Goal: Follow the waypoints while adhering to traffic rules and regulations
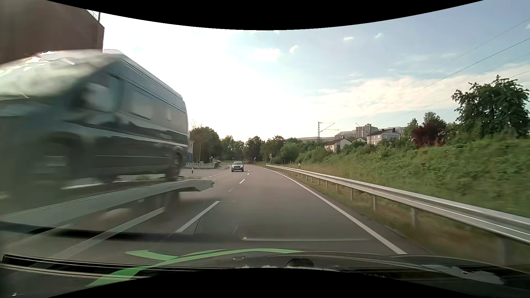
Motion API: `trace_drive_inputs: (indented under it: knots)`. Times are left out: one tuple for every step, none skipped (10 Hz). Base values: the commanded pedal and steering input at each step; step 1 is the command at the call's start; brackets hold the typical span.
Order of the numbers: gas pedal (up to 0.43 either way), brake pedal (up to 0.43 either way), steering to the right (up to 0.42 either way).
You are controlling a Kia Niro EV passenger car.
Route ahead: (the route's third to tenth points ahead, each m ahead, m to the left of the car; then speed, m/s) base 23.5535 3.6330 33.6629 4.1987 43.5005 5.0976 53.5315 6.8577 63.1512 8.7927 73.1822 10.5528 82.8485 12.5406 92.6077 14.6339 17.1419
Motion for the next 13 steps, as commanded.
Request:
trace_drive_inputs:
  knots:
    - [0.087,0.0,-0.018]
    - [0.087,0.0,-0.018]
    - [0.098,0.0,-0.019]
    - [0.098,0.0,-0.019]
    - [0.11,0.0,-0.019]
    - [0.11,0.0,-0.019]
    - [0.118,0.0,-0.019]
    - [0.118,0.0,-0.019]
    - [0.13,0.0,-0.018]
    - [0.13,0.0,-0.018]
    - [0.13,0.0,-0.018]
    - [0.13,0.0,-0.018]
    - [0.13,0.0,-0.018]
